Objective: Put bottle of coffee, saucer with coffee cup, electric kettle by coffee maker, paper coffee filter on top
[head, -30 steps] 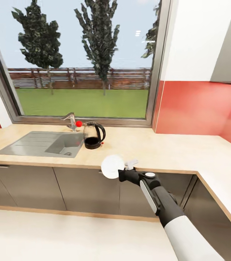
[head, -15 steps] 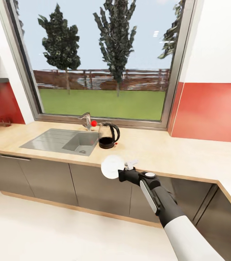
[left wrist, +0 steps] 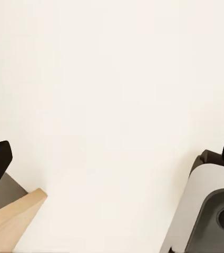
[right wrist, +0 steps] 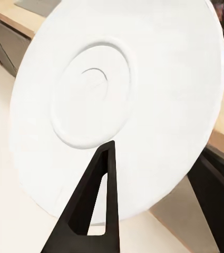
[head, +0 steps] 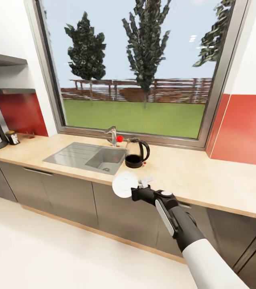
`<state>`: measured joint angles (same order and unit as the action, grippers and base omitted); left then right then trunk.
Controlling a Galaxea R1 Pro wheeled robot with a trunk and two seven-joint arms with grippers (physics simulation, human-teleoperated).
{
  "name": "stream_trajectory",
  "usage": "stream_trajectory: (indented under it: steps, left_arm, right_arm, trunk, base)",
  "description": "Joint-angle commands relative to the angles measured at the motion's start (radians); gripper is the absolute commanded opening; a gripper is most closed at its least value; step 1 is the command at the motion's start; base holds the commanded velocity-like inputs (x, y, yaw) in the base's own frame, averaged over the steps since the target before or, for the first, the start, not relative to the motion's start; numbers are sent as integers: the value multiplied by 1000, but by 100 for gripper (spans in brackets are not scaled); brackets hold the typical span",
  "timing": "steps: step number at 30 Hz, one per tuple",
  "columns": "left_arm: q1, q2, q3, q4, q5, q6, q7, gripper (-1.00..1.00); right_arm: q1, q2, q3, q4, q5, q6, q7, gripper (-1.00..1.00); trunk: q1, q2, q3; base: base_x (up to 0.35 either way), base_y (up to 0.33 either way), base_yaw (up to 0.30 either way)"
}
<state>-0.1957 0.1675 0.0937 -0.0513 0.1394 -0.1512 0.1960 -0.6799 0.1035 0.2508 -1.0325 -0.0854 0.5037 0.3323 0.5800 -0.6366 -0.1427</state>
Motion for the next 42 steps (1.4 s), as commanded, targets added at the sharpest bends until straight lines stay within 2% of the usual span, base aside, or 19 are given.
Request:
stream_trajectory:
  steps: [1, 14, 42]
  left_arm:
    - [-2, -2, 8, 1, 4, -4, -1, 100]
    - [-2, -3, 11, -2, 5, -4, -1, 100]
    - [-2, -2, 12, -1, 5, -4, 2, 100]
  right_arm:
    - [-1, 0, 0, -2, -10, 7, -1, -100]
    - [-1, 1, 1, 2, -11, 7, -2, -100]
    - [0, 1, 2, 2, -11, 7, -3, -100]
  trunk:
    - [0, -1, -1]
    - [0, -1, 12]
    - [0, -1, 40]
  base:
    - [29, 3, 227]
    - [262, 130, 227]
    - [264, 240, 227]
